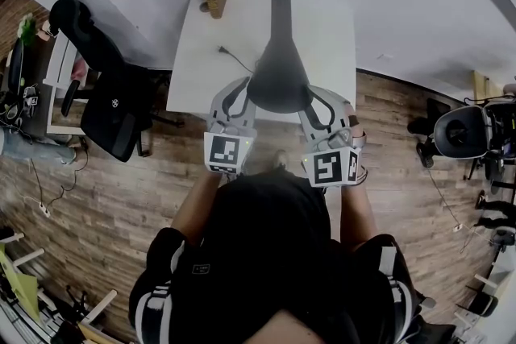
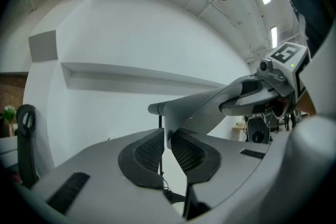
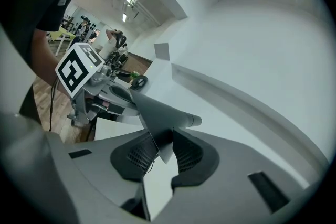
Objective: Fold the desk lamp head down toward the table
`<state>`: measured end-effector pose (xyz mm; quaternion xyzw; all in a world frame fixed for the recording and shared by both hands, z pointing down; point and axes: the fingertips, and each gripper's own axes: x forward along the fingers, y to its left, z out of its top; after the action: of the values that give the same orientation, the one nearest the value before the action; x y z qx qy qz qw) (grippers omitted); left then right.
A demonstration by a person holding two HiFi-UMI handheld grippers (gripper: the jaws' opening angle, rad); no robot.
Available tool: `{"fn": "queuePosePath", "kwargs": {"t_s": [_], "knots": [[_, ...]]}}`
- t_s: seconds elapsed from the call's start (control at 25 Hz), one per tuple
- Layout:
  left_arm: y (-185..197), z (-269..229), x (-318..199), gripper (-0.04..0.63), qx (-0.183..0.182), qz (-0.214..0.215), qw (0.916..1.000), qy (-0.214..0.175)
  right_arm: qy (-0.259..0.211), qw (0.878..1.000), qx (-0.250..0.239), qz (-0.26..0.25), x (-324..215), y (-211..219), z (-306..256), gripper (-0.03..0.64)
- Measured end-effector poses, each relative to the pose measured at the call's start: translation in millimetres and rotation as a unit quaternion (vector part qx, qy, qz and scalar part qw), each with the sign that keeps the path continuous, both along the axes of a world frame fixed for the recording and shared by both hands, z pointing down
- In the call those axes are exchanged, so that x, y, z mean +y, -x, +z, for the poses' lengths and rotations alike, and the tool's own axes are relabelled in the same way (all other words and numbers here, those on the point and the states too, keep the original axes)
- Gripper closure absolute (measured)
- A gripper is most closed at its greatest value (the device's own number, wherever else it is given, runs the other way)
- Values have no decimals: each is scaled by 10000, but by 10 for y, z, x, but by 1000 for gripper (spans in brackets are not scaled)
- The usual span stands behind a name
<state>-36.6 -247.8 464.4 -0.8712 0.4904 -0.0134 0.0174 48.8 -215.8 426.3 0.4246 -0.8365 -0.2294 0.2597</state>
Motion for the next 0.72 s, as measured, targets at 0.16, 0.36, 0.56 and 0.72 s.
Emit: {"fn": "queuePosePath", "kwargs": {"t_s": [0.16, 0.36, 0.56, 0.72], "knots": [[30, -104, 91, 438, -414, 202, 9984, -321, 9, 10000, -30, -10, -23, 4, -1, 523], [35, -219, 280, 403, -1854, 404, 9794, -691, 22, 10000, -33, -24, -28, -8, -6, 522], [-79, -389, 382, 402, -3143, 484, 9364, -1485, -3, 10000, 3, -49, -39, -15, -3, 522], [-235, -405, 383, 403, -3562, 736, 9143, -1782, -1, 10000, 26, -49, -31, -23, 2, 522]]}}
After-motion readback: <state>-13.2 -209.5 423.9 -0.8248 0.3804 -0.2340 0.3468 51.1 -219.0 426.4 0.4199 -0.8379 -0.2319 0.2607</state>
